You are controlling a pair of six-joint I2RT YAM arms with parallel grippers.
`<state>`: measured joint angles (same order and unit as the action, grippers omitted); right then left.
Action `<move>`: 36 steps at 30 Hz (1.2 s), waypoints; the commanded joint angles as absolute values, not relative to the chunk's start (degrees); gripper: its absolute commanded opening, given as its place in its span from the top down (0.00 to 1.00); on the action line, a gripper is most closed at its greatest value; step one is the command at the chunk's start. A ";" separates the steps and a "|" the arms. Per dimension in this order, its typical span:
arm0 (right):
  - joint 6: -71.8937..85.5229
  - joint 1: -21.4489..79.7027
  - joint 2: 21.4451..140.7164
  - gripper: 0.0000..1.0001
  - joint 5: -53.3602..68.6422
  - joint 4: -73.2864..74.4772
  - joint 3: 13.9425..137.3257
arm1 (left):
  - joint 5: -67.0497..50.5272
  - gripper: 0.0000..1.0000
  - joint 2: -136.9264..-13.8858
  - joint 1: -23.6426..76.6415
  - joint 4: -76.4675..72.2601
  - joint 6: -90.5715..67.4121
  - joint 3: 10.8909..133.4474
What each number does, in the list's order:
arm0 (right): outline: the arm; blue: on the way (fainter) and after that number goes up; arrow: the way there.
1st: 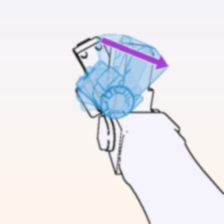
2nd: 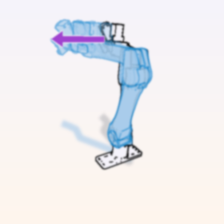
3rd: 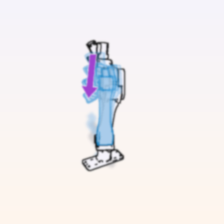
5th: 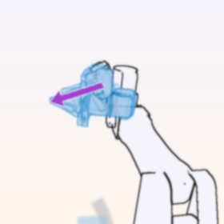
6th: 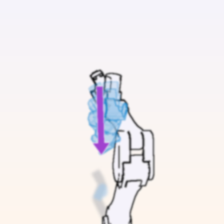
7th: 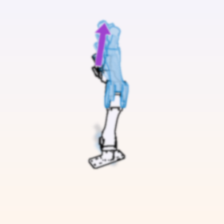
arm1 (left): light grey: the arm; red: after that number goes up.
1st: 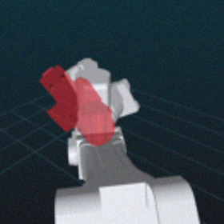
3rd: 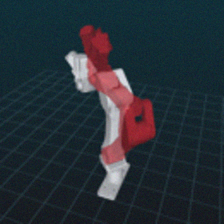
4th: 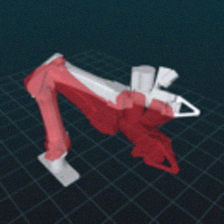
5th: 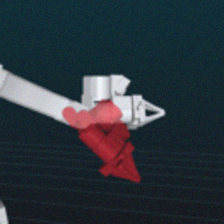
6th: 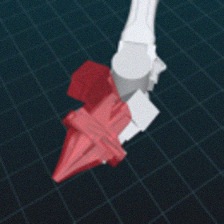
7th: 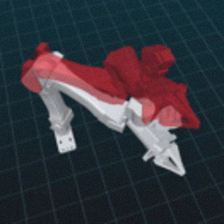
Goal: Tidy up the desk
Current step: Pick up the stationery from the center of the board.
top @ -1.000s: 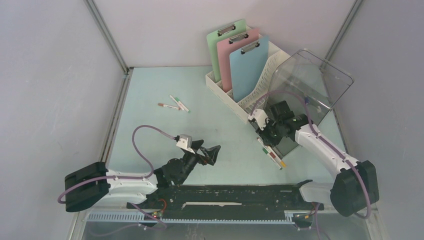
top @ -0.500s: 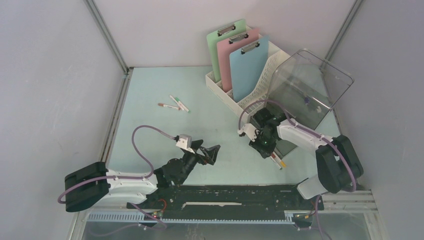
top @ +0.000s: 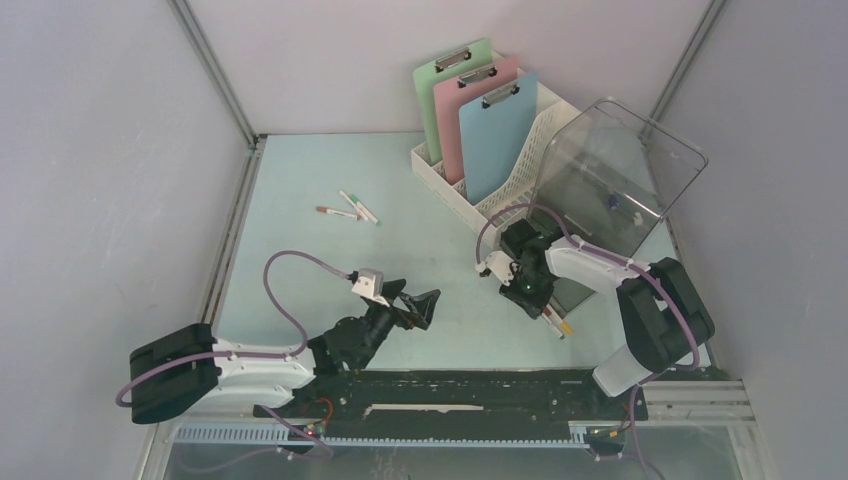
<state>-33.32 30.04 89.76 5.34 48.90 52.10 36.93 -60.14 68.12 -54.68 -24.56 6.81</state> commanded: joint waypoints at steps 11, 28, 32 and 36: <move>-31.73 30.50 90.12 0.62 2.90 48.60 52.11 | 38.32 0.00 -61.03 68.12 -56.29 -25.02 7.88; -31.66 31.25 91.12 0.59 3.22 49.22 52.11 | 37.98 0.00 -61.22 68.12 -56.23 -24.69 8.34; -31.51 31.29 90.82 0.59 2.74 49.16 52.11 | 38.05 0.00 -61.25 68.12 -56.25 -24.64 8.19; -31.48 31.20 90.10 0.59 2.68 49.21 52.08 | 38.14 0.00 -61.33 68.13 -56.25 -24.82 8.03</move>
<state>-32.03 30.92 90.65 3.22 48.99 52.10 36.91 -61.10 68.12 -54.68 -24.56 6.81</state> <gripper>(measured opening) 0.412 0.996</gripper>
